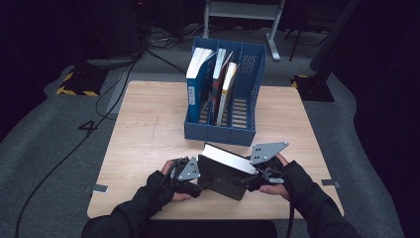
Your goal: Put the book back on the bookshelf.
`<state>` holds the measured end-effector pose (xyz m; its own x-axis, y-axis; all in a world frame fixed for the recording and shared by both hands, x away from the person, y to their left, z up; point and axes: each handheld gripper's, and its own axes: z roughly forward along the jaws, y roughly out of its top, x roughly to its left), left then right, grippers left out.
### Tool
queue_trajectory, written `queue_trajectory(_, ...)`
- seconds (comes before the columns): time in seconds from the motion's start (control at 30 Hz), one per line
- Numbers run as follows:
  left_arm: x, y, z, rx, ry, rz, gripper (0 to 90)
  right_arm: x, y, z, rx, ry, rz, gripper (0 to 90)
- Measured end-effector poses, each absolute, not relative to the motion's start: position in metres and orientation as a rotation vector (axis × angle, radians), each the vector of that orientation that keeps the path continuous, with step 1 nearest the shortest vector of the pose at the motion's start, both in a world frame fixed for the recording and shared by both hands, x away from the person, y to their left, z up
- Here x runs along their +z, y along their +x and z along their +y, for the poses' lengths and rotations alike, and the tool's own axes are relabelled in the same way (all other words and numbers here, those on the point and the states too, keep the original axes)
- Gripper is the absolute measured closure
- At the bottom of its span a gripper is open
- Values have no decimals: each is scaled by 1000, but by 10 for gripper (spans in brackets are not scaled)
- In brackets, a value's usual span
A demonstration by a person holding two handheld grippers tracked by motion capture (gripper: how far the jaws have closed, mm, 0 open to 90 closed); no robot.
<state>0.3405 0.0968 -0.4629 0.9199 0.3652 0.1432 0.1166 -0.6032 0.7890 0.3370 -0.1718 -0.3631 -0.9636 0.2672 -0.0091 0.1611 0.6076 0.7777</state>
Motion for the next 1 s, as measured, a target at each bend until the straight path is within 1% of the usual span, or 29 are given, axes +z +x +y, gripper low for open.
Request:
queue_trajectory(0.13,-463,339,110,381,2230,391,279,-365,335,-172,1324,393,2683,431)
queue_trajectory(0.23,-466,337,124,364,2260,437,253,-365,334,-171,1331,396,2674,435)
queue_trajectory(0.3,-472,336,138,348,2287,485,227,-365,333,-170,1327,423,2659,458)
queue_trajectory(0.33,-472,336,138,348,2287,485,225,-364,332,-170,1326,450,2651,475)
queue_trajectory(0.4,-478,339,158,318,2281,581,216,-361,331,-169,1301,462,2637,499)
queue_trajectory(0.47,-481,342,167,276,2281,605,208,-358,330,-167,1291,464,2633,507)
queue_trajectory(0.5,-484,343,172,238,2275,611,227,-357,330,-165,1283,465,2633,509)
queue_trajectory(0.53,-484,343,172,238,2275,611,236,-357,330,-165,1283,465,2633,509)
queue_trajectory(0.6,-490,348,178,244,2284,664,240,-354,330,-162,1276,470,2628,515)
queue_trajectory(0.8,-496,356,183,277,2309,704,208,-344,335,-165,1245,515,2612,524)
queue_trajectory(0.93,-500,358,184,263,2321,723,210,-334,335,-174,1225,538,2569,527)
queue_trajectory(1.0,-500,359,184,267,2319,725,197,-332,334,-180,1216,553,2562,528)
